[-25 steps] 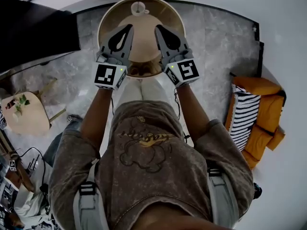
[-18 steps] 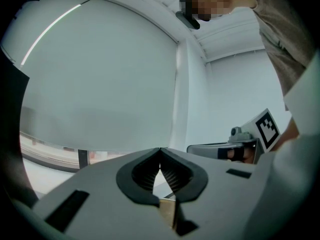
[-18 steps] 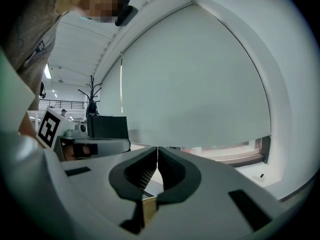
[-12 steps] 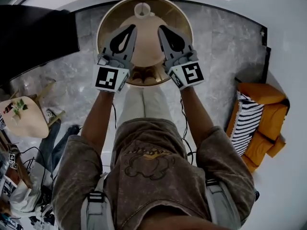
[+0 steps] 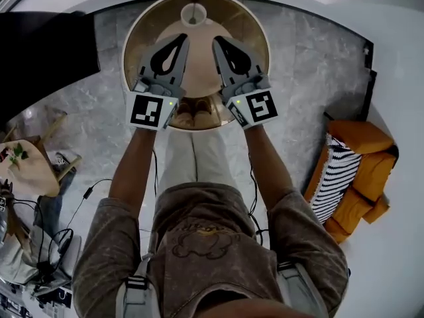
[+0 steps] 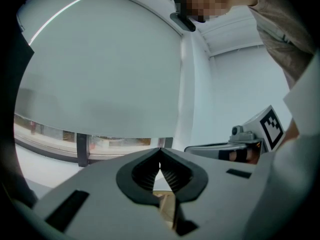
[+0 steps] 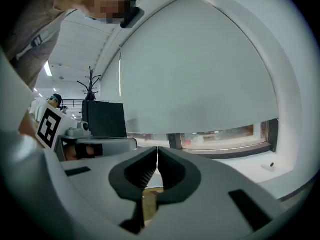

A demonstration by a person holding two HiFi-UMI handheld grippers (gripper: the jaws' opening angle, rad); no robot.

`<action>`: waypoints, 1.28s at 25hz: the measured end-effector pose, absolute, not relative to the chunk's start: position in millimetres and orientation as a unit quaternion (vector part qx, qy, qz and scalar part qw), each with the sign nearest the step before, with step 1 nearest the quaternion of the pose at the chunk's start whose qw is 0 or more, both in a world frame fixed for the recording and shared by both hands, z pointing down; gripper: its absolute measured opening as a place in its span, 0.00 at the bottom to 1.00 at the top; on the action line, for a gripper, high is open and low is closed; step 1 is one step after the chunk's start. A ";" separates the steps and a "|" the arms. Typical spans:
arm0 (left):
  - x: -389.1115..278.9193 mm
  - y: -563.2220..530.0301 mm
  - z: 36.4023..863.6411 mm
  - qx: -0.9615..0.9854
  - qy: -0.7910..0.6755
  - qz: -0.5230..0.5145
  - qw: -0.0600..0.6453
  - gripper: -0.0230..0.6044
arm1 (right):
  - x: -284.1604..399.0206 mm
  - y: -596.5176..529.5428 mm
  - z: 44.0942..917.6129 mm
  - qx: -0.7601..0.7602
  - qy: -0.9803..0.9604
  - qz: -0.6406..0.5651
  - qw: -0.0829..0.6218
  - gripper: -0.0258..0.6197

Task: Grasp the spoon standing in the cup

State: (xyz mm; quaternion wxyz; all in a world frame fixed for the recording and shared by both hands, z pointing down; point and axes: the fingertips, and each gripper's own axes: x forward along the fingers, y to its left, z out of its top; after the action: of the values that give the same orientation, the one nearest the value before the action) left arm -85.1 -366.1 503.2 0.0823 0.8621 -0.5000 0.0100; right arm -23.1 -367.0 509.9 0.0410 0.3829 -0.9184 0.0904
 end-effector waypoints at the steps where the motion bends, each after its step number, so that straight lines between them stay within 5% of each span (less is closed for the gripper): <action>1: -83.4 -370.6 506.5 0.862 -0.500 0.007 0.085 0.06 | -23.3 -371.2 514.8 0.382 -0.919 0.089 0.043 0.07; 22: -77.2 -401.2 575.1 0.857 -0.503 0.030 0.108 0.07 | -16.4 -398.8 568.4 0.377 -0.920 0.095 0.061 0.07; 27: -79.8 -403.1 585.9 0.848 -0.516 0.033 0.117 0.41 | -15.7 -399.1 573.8 0.380 -0.918 0.095 0.063 0.07; 32: -85.6 -400.8 596.4 0.844 -0.521 0.046 0.116 0.44 | -16.5 -392.2 578.5 0.379 -0.918 0.100 0.064 0.07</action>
State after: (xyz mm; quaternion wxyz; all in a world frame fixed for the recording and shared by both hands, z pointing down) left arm -85.6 -400.8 596.4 0.1159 0.8441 -0.5215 0.0460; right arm -16.5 -392.2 578.5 0.0640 0.3786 -0.9179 0.1002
